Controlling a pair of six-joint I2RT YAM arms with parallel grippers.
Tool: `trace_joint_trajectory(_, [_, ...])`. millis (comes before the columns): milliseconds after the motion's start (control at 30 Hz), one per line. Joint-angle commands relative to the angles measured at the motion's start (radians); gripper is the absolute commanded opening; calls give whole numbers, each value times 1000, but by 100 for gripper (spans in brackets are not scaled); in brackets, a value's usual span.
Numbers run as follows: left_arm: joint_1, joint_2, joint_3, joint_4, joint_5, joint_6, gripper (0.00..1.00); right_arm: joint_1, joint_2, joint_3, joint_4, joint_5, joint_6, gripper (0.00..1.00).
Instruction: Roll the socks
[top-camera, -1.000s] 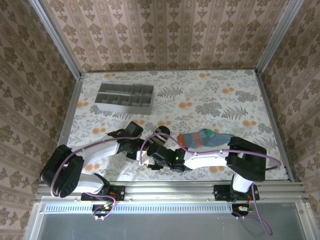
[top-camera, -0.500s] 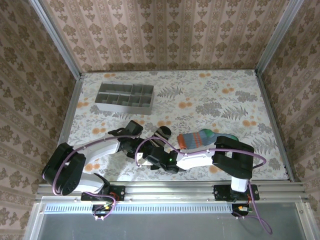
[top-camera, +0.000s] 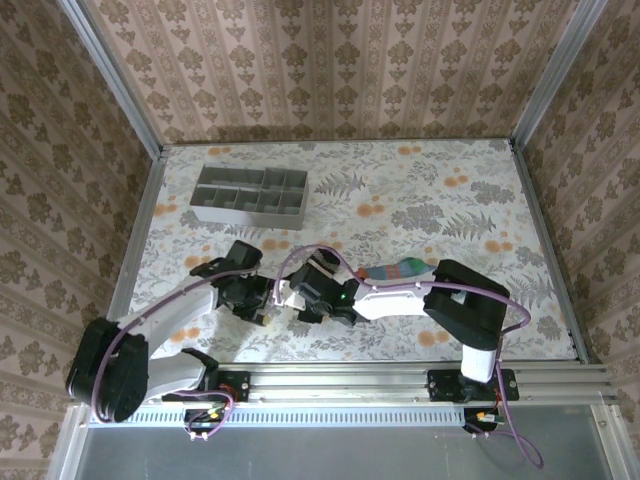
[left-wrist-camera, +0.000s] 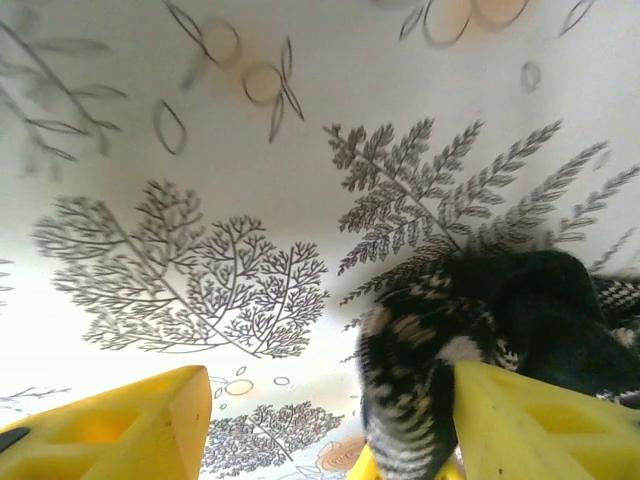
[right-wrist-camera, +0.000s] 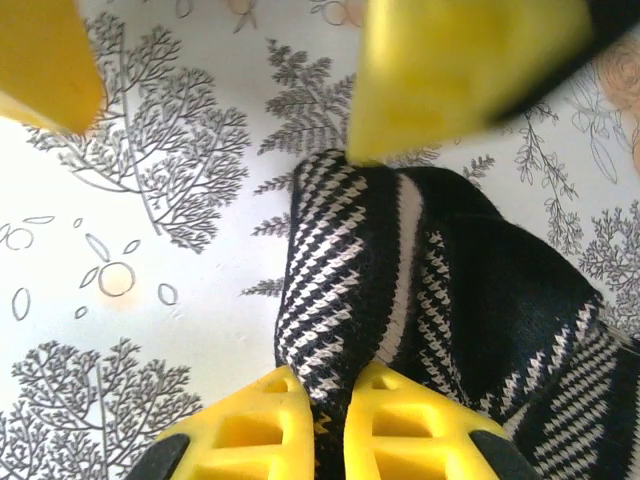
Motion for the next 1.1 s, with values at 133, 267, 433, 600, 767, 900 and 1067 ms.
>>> trace_joint_trajectory(133, [154, -92, 85, -258, -73, 219, 64, -100, 84, -38, -199, -224, 124, 0])
trace_joint_trajectory(267, [151, -98, 88, -171, -43, 269, 59, -136, 94, -36, -206, -314, 136, 0])
trace_joint_trajectory(433, [82, -56, 104, -14, -17, 327, 54, -184, 119, -30, -219, -431, 166, 0])
trace_joint_trajectory(600, [-2, 45, 121, 79, 21, 360, 51, -232, 145, -35, -222, -526, 210, 0])
trace_joint_trajectory(767, [-43, 119, 112, 152, 20, 354, 49, -279, 159, -52, -204, -586, 262, 0])
trace_joint_trajectory(900, [-62, 177, 123, 184, 19, 366, 49, -312, 175, -52, -208, -626, 292, 0])
trace_joint_trajectory(1067, [-77, 222, 125, 203, 18, 369, 49, -329, 186, -50, -217, -647, 305, 0])
